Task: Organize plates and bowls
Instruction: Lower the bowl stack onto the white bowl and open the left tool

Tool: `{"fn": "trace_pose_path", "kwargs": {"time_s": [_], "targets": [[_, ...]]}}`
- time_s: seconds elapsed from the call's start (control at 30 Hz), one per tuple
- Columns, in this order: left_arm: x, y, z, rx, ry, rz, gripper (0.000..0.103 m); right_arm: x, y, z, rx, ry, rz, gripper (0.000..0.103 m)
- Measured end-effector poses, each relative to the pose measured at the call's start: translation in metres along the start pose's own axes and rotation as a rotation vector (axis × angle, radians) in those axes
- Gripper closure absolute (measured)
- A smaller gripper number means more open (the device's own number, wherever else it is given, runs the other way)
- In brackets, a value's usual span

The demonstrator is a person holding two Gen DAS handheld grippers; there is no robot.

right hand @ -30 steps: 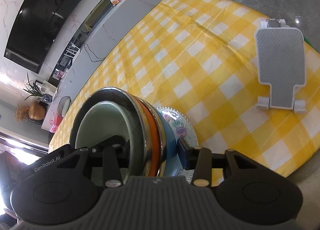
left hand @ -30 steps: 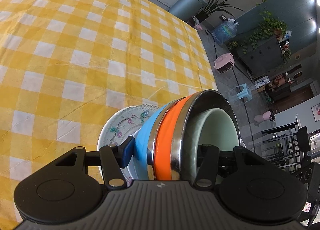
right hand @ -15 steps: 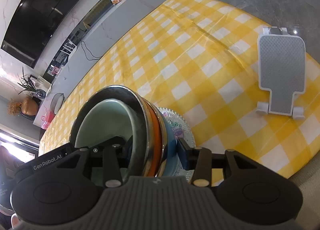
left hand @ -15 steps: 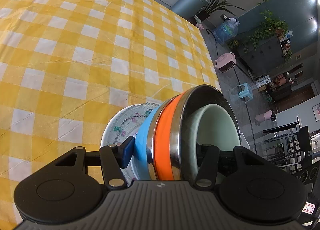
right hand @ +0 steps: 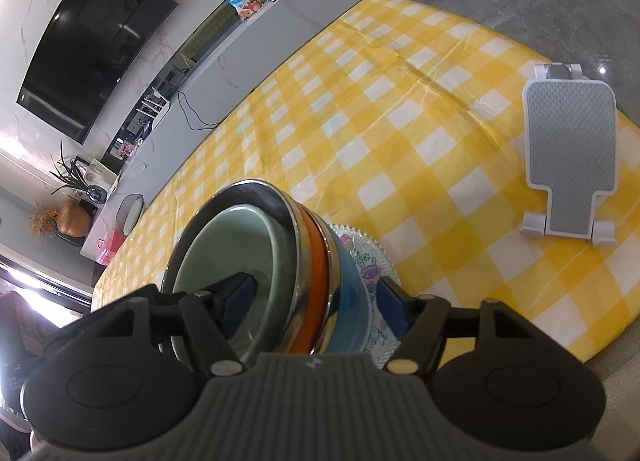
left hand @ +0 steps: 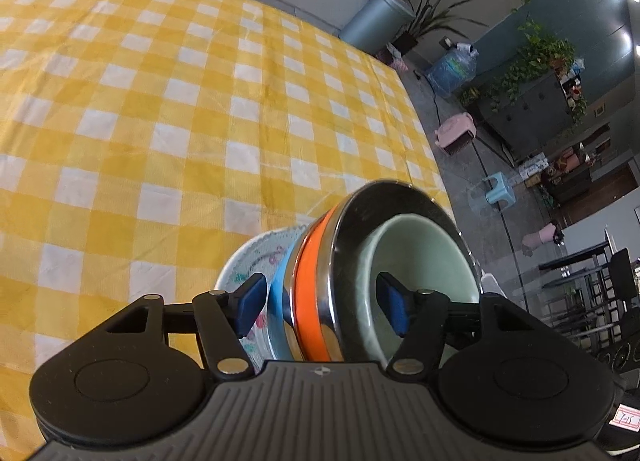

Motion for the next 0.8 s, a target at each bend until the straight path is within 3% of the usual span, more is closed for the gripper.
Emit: {"fn": "trace_pose_path", "kwargs": {"time_s": [0.23,0.5,0.67,0.8], "targets": [[-0.025,-0.002,-0.017,0.084,-0.017,-0.078,0.027,-0.011,-0.002,0.000,-0.006,-0.012,-0.055,0.024],[-0.078,0.009,-0.045,0.293,-0.116,-0.204,0.027,-0.044,-0.004,0.020,-0.097,0.042,-0.127,0.017],[-0.110,0.031,-0.060,0.434,-0.173,-0.247,0.027,-0.077,0.013,0.042,-0.213,0.088,-0.171,0.014],[-0.130,0.049,-0.067,0.505,-0.208,-0.296,0.027,-0.105,0.037,0.054,-0.310,0.115,-0.253,0.013]]}}
Point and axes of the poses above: each gripper's, at about its wrist camera, not at the fingertips, and x roughly the way its jaws point, z to its left, y to its underside, the point moved 3 cm from there along x, roughly the way its jaws point, and after that the axes turned 7 degrees about y, right-handed, at the moved point
